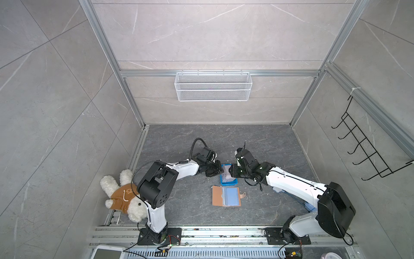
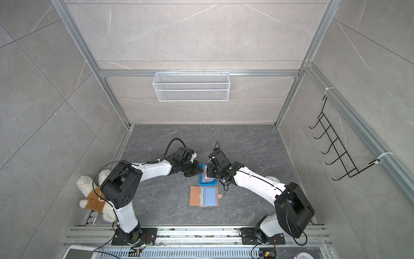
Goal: Insert credit cards into a card holder
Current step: Pick up the credit card from the storage box.
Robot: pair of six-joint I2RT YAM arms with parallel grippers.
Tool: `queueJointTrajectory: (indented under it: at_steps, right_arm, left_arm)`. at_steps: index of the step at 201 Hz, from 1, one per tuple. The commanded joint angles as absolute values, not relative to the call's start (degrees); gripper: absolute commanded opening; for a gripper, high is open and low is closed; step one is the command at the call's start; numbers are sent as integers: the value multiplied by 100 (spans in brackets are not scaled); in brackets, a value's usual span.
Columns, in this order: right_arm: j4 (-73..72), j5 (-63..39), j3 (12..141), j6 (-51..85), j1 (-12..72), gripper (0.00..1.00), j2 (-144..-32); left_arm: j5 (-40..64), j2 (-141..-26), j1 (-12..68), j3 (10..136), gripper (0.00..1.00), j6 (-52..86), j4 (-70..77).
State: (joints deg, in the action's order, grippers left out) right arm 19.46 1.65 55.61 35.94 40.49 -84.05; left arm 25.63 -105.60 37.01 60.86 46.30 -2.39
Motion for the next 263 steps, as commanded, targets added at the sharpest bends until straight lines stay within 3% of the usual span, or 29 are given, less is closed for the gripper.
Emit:
queueJointTrajectory:
  at_steps: [1, 263]
  right_arm:
    - [1890, 123, 5712, 3665, 4078, 37, -8564]
    - [1406, -413, 5841, 3779, 4080, 15, -9471]
  left_arm:
    - [2583, -10632, 3737, 6159, 13, 4669, -237]
    - [2589, -10646, 3739, 6166, 13, 4707, -141]
